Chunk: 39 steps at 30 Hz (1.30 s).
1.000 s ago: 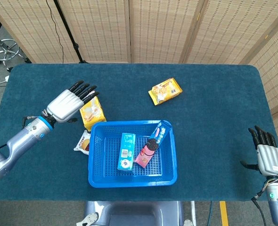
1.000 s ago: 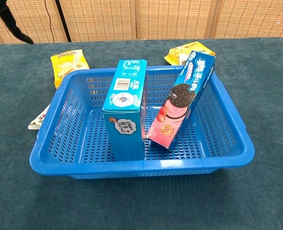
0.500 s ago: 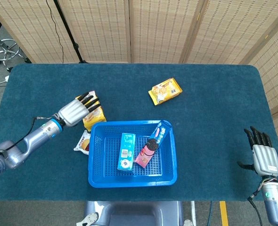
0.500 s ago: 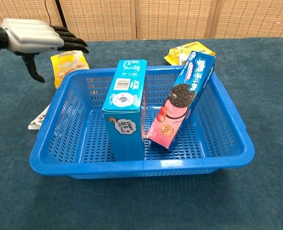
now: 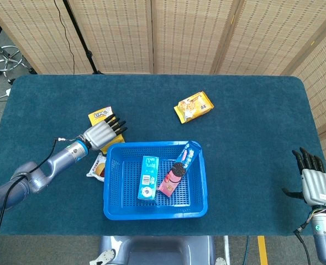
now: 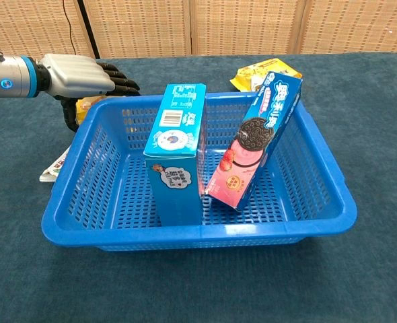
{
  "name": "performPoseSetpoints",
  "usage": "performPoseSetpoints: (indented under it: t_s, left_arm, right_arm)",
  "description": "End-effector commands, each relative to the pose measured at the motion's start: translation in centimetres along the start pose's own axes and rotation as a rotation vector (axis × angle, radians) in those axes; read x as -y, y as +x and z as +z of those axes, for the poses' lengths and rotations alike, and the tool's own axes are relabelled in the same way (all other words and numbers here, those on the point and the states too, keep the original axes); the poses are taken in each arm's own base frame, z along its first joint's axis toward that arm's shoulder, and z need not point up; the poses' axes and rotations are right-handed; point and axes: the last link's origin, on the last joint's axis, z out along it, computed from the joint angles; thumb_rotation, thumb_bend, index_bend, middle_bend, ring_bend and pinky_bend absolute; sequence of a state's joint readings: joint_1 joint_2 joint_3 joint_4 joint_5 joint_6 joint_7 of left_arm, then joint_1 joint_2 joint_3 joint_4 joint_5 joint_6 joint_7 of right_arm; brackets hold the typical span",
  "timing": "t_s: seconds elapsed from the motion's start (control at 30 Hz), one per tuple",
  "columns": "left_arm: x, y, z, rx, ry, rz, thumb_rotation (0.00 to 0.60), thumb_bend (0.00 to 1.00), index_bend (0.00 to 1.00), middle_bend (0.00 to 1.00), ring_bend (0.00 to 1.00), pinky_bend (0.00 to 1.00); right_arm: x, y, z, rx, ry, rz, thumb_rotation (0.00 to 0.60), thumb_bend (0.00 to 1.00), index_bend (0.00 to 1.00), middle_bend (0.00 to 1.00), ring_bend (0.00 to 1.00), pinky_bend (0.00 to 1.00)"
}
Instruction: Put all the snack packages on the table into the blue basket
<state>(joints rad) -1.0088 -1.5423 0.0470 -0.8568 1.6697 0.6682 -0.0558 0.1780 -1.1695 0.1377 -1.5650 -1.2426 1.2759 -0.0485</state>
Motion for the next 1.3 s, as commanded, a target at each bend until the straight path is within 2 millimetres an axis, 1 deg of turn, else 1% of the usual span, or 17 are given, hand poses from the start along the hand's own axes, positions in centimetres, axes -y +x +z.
performPoseSetpoints:
  t_s: [0.03, 0.1, 0.13, 0.17, 0.23, 0.27, 0.33, 0.5, 0.57, 0.7, 0.8, 0.9, 0.97, 1.0, 1.1, 1.23, 1.3]
  left_arm:
    - [-0.2, -0.5, 0.4, 0.018, 0.015, -0.043, 0.600, 0.03, 0.00, 0.01, 0.04, 0.21]
    - [-0.4, -0.3, 0.5, -0.009, 0.013, -0.066, 0.600, 0.07, 0.06, 0.09, 0.17, 0.35]
    - [-0.4, -0.3, 0.5, -0.025, 0.011, -0.068, 0.600, 0.11, 0.16, 0.19, 0.28, 0.45]
    - [-0.4, -0.2, 0.5, -0.042, 0.008, -0.070, 0.600, 0.15, 0.31, 0.31, 0.37, 0.51]
    - [-0.4, -0.2, 0.4, -0.065, 0.003, -0.080, 0.600, 0.23, 0.50, 0.46, 0.48, 0.59]
    - [-0.4, -0.1, 0.3, -0.081, 0.000, -0.085, 0.600, 0.26, 0.56, 0.51, 0.52, 0.62]
    - [-0.2, 0.0, 0.1, -0.110, -0.004, -0.087, 0.600, 0.30, 0.62, 0.57, 0.57, 0.64]
    - [0.9, 1.2, -1.0, -0.208, 0.006, -0.125, 0.600, 0.32, 0.64, 0.58, 0.58, 0.64]
    - [1.5, 2.1, -2.1, -0.266, 0.000, -0.132, 0.600, 0.32, 0.64, 0.58, 0.58, 0.64]
    - [2.3, 4.0, -4.7, -0.387, -0.039, -0.139, 0.600, 0.32, 0.65, 0.59, 0.58, 0.64]
    - [2.3, 5.8, -7.6, -0.502, -0.096, -0.163, 0.600, 0.32, 0.65, 0.58, 0.58, 0.64]
    - [2.2, 7.0, -9.9, -0.586, -0.144, -0.180, 0.600, 0.32, 0.65, 0.58, 0.58, 0.64]
    - [1.8, 7.9, -11.9, -0.642, -0.198, -0.167, 0.600, 0.32, 0.65, 0.58, 0.58, 0.64]
    - [1.6, 8.1, -12.3, -0.650, -0.214, -0.161, 0.600, 0.32, 0.65, 0.58, 0.58, 0.64]
    - [-0.4, 8.4, -14.2, -0.669, -0.324, -0.125, 0.600, 0.32, 0.65, 0.58, 0.58, 0.64]
    - [-2.0, 8.7, -15.2, -0.678, -0.392, -0.094, 0.600, 0.32, 0.65, 0.59, 0.58, 0.64]
    - [-3.2, 8.4, -15.7, -0.654, -0.442, -0.079, 0.600, 0.32, 0.65, 0.59, 0.58, 0.64]
  right_arm:
    - [0.1, 0.0, 0.0, 0.003, 0.003, 0.003, 0.600, 0.00, 0.00, 0.00, 0.00, 0.00]
    - [0.1, 0.0, -0.1, 0.005, 0.006, 0.006, 0.600, 0.00, 0.00, 0.00, 0.00, 0.00]
    - [0.1, 0.0, -0.1, 0.006, 0.007, 0.008, 0.600, 0.00, 0.00, 0.00, 0.00, 0.00]
    - [0.2, 0.0, -0.1, 0.005, 0.008, 0.008, 0.600, 0.00, 0.00, 0.00, 0.00, 0.00]
    - [0.2, 0.1, -0.2, 0.004, 0.009, 0.009, 0.600, 0.00, 0.00, 0.00, 0.00, 0.00]
    - [0.2, 0.1, -0.2, 0.004, 0.009, 0.010, 0.600, 0.00, 0.00, 0.00, 0.00, 0.00]
    - [0.2, 0.1, -0.2, 0.004, 0.010, 0.011, 0.600, 0.00, 0.00, 0.00, 0.00, 0.00]
    - [0.3, 0.1, -0.3, 0.009, 0.017, 0.013, 0.600, 0.00, 0.00, 0.00, 0.00, 0.00]
    - [0.4, 0.0, -0.3, 0.011, 0.021, 0.015, 0.600, 0.00, 0.00, 0.00, 0.00, 0.00]
    - [0.5, 0.1, -0.4, 0.009, 0.025, 0.019, 0.600, 0.00, 0.00, 0.00, 0.00, 0.00]
    - [0.6, 0.2, -0.5, 0.005, 0.029, 0.022, 0.600, 0.00, 0.00, 0.00, 0.00, 0.00]
    - [0.8, 0.3, -0.6, 0.003, 0.034, 0.026, 0.600, 0.00, 0.00, 0.00, 0.00, 0.00]
    - [0.9, 0.4, -0.7, 0.003, 0.039, 0.029, 0.600, 0.00, 0.00, 0.00, 0.00, 0.00]
    - [1.0, 0.4, -0.7, 0.003, 0.041, 0.030, 0.600, 0.00, 0.00, 0.00, 0.00, 0.00]
    - [1.1, 0.4, -0.8, 0.004, 0.047, 0.030, 0.600, 0.00, 0.00, 0.00, 0.00, 0.00]
    - [1.1, 0.4, -0.8, 0.004, 0.048, 0.033, 0.600, 0.00, 0.00, 0.00, 0.00, 0.00]
    - [1.0, 0.4, -0.8, 0.003, 0.047, 0.035, 0.600, 0.00, 0.00, 0.00, 0.00, 0.00]
